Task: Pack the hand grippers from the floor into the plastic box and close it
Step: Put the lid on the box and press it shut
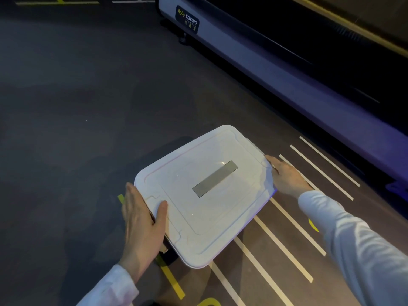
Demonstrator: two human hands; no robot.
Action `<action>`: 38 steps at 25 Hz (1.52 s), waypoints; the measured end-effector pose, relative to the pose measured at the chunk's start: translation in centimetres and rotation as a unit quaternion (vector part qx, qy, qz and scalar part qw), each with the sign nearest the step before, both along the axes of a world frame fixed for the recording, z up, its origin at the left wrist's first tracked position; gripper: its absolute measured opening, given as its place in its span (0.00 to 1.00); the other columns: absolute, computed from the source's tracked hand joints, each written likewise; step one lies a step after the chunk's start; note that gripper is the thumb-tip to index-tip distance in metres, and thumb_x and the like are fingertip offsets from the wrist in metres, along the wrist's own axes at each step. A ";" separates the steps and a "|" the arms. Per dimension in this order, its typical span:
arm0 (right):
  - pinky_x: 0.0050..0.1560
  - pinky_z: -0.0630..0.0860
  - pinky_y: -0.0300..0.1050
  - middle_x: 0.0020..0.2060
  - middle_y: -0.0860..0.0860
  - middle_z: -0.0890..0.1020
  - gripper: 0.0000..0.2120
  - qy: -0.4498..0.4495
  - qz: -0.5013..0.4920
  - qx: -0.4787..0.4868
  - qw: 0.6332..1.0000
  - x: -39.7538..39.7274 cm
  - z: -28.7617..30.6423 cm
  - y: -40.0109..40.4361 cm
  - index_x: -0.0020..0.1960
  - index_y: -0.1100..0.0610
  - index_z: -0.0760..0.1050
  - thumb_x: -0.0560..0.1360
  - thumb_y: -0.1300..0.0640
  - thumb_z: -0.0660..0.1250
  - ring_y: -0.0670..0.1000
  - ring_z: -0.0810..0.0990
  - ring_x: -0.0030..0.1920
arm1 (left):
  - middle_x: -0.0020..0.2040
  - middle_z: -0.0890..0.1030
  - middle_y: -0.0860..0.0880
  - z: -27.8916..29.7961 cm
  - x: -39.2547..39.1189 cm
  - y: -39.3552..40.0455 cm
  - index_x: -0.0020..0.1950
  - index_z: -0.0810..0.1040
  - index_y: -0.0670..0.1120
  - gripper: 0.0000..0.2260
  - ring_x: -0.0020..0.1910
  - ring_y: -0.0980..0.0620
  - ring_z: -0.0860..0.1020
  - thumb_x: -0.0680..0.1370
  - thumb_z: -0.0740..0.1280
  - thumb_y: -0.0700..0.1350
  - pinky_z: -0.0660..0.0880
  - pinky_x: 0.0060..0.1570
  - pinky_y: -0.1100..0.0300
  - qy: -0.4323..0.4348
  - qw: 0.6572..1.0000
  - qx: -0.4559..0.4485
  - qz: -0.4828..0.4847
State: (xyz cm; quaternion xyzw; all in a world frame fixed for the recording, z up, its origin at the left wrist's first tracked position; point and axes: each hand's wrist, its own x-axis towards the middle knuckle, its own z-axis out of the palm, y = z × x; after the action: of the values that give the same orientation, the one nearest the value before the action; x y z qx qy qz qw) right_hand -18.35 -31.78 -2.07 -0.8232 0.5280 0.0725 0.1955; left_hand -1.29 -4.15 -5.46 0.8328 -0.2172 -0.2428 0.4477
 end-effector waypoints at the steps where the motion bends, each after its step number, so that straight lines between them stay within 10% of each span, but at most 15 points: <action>1: 0.66 0.69 0.51 0.69 0.55 0.69 0.21 -0.011 -0.011 -0.004 1.000 0.1 -0.1 0.0 0.74 0.51 0.60 0.81 0.54 0.55 0.59 0.69 0.69 | 0.76 0.52 0.49 0.0 0.4 -0.1 0.75 0.35 0.48 0.37 0.75 0.49 0.49 0.78 0.60 0.50 0.53 0.72 0.49 0.024 1.000 -0.012 -0.004; 9: 0.65 0.65 0.49 0.67 0.61 0.69 0.21 -0.125 -0.109 0.012 0.986 2.8 0.6 -1.1 0.70 0.61 0.63 0.80 0.55 0.58 0.61 0.69 0.66 | 0.62 0.73 0.51 -0.1 1.3 0.1 0.75 0.54 0.45 0.37 0.61 0.48 0.72 0.73 0.70 0.49 0.70 0.61 0.46 0.185 0.979 0.003 0.086; 13: 0.67 0.63 0.49 0.69 0.62 0.68 0.25 -0.072 -0.109 0.029 0.991 3.9 -0.1 -0.8 0.73 0.62 0.59 0.81 0.49 0.54 0.62 0.67 0.69 | 0.47 0.80 0.49 0.4 0.7 0.7 0.54 0.73 0.43 0.16 0.44 0.51 0.78 0.70 0.73 0.43 0.72 0.45 0.59 0.154 0.983 0.018 0.093; 19: 0.68 0.63 0.54 0.68 0.60 0.68 0.24 -0.072 0.070 -0.167 0.981 5.1 0.3 3.6 0.71 0.62 0.63 0.80 0.49 0.54 0.62 0.67 0.67 | 0.45 0.83 0.51 0.9 -0.9 1.5 0.50 0.78 0.52 0.07 0.43 0.53 0.80 0.79 0.60 0.46 0.77 0.40 0.58 0.203 0.969 -0.080 0.120; 24: 0.76 0.50 0.51 0.77 0.49 0.53 0.32 -0.056 0.388 -0.062 0.918 7.5 0.3 13.8 0.77 0.49 0.50 0.77 0.36 0.40 0.53 0.50 0.77 | 0.40 0.83 0.50 1.6 -1.1 2.3 0.52 0.79 0.54 0.13 0.39 0.52 0.81 0.79 0.60 0.37 0.80 0.36 0.61 0.353 0.903 -0.186 0.158; 29: 0.74 0.38 0.48 0.76 0.42 0.42 0.31 -0.013 0.392 -0.052 0.918 7.6 -0.9 15.7 0.76 0.42 0.41 0.74 0.37 0.35 0.50 0.40 0.77 | 0.47 0.83 0.46 0.9 0.3 2.8 0.57 0.78 0.40 0.12 0.46 0.52 0.81 0.74 0.68 0.37 0.78 0.40 0.66 0.470 0.842 -0.190 0.183; 38: 0.75 0.41 0.54 0.77 0.45 0.43 0.26 -0.006 0.399 -0.041 0.916 7.7 -1.1 15.6 0.77 0.44 0.43 0.80 0.43 0.42 0.52 0.41 0.77 | 0.50 0.80 0.40 0.8 0.9 1.7 0.52 0.75 0.37 0.14 0.44 0.49 0.80 0.70 0.73 0.38 0.78 0.40 0.65 0.448 0.862 -0.154 0.180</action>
State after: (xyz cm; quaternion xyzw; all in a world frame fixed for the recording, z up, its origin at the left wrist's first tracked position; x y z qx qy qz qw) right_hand -10.63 -16.15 -3.13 -0.9733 0.1567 0.1179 0.1195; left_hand -0.34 -2.45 -4.69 0.5792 0.1256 -0.4680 0.6555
